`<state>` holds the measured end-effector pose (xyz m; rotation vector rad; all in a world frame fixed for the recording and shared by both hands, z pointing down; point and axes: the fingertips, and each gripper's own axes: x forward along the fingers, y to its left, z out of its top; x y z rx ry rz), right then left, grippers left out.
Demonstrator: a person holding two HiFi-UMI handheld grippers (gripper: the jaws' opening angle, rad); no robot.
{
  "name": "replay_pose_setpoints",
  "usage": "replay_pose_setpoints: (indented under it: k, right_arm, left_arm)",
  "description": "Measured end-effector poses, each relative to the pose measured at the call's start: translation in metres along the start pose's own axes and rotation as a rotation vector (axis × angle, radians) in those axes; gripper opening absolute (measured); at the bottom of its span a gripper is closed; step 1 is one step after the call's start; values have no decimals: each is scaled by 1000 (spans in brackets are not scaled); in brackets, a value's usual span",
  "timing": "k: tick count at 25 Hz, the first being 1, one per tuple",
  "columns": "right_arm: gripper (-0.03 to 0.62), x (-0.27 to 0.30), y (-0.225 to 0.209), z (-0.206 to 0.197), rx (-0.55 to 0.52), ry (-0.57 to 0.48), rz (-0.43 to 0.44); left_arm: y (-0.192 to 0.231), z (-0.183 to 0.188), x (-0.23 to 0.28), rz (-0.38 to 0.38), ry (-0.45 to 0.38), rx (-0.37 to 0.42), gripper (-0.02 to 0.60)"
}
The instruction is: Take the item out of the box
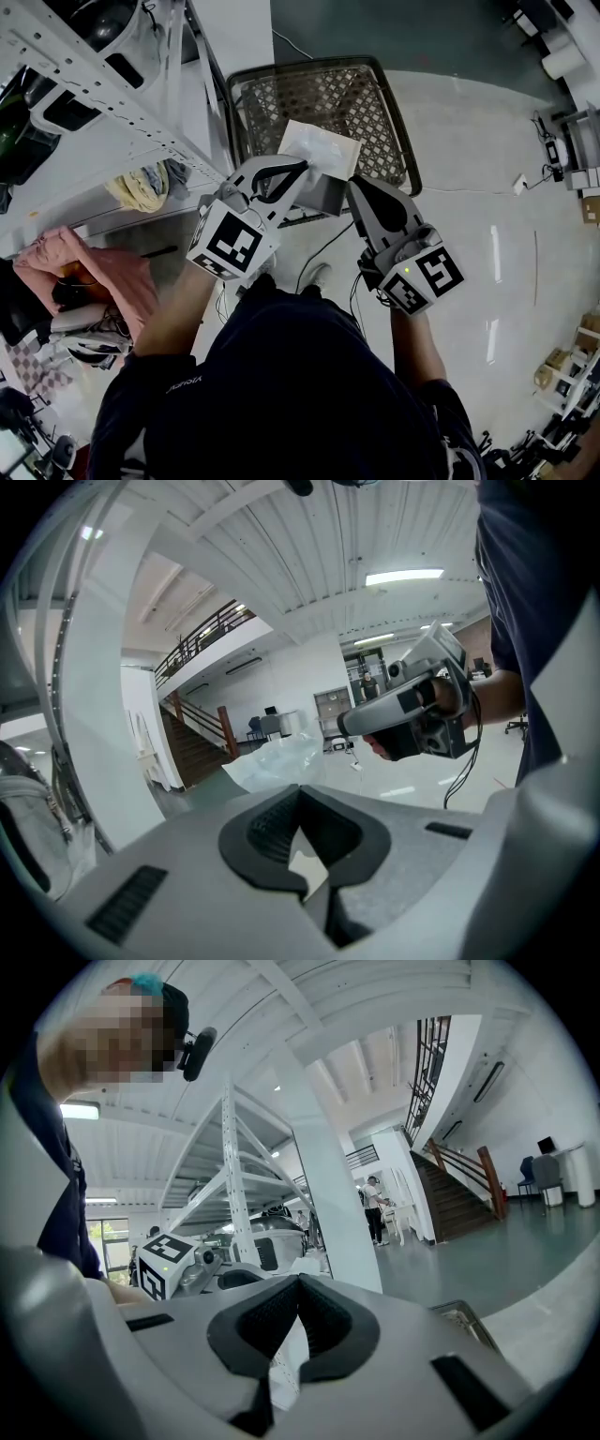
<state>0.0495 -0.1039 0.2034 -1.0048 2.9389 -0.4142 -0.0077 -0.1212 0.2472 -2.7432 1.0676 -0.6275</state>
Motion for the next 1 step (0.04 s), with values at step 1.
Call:
replay_pose_setpoints:
  k: [1]
  right_arm:
    - [23,0,-1,0,-1,-1,0]
  left_arm:
    - [0,0,1,0,1,0,8]
